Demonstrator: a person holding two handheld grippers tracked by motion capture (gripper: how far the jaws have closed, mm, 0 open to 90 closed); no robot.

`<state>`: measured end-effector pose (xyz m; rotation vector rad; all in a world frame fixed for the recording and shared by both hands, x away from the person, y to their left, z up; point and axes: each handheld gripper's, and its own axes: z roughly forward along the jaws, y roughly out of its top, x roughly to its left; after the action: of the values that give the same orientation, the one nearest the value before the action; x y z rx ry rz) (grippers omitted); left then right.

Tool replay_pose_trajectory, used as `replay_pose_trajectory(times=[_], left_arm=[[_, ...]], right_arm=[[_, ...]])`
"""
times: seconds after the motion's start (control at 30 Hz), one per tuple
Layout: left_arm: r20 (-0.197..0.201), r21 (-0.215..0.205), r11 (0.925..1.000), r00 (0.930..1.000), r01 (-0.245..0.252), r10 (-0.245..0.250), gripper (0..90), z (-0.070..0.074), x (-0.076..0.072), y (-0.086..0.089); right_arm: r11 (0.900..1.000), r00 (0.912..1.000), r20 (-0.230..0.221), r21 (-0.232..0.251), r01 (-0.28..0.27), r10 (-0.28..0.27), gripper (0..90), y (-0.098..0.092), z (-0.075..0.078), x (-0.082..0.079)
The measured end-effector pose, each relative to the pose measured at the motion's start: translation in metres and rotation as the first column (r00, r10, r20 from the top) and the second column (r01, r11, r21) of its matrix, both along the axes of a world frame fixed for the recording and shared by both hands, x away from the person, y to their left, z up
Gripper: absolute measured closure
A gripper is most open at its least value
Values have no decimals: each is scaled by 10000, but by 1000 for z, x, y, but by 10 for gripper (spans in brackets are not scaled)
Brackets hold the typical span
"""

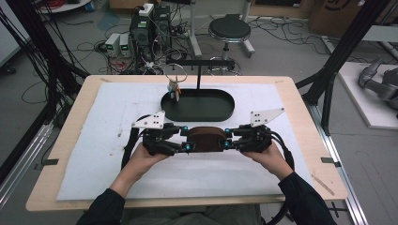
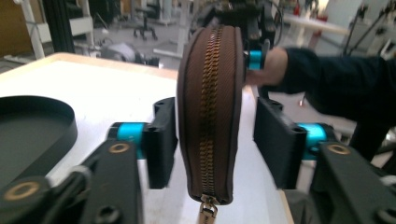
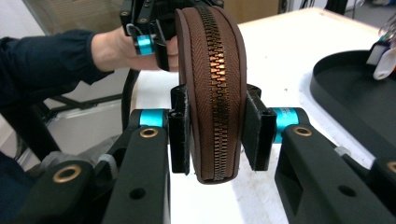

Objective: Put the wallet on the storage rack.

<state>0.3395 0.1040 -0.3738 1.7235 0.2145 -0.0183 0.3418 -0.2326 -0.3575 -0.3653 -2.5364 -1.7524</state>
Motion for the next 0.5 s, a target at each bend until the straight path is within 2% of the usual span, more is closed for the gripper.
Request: replay_pose_trajectory(times=[0.1,0.13,0.17,0.2,0.23,0.27,0.37,0.43,0.5], left_arm=[[-126,-490,9988,9999,-46,40,485,-4,1,2],[-203,-723,9974,9998,54,-69,506,-5,1,2],[-203,-723,9974,9998,54,-69,540,-5,1,2],[-180,-1063,9942,9997,161,-181,582,-5,1,4],[-180,-1063,9942,9997,161,-181,615,-5,1,4],[-169,-1238,9921,9996,214,-236,640,-4,1,6],[-90,-1232,9922,9998,186,-199,664,-3,0,7],[23,-1175,9930,9999,124,-122,674,-3,-1,7],[3,-1206,9926,9999,153,-154,677,-3,-1,7]], right_arm=[[9989,10000,-10,466,33,-32,683,-2,0,-1],[9979,10000,68,637,68,-73,683,-2,0,-1],[9970,9999,53,762,108,-113,683,-1,0,-2],[9959,9998,87,884,168,-176,682,-1,0,-3],[9951,9999,55,978,149,-155,682,-1,-1,-3],[9947,9999,59,1023,80,-87,679,0,-1,-3],[9943,9998,-60,1045,206,-201,616,2,-1,-4],[9955,9988,-169,828,464,-451,543,2,-2,-3],[9959,9985,-241,748,514,-497,532,3,-3,-2]])
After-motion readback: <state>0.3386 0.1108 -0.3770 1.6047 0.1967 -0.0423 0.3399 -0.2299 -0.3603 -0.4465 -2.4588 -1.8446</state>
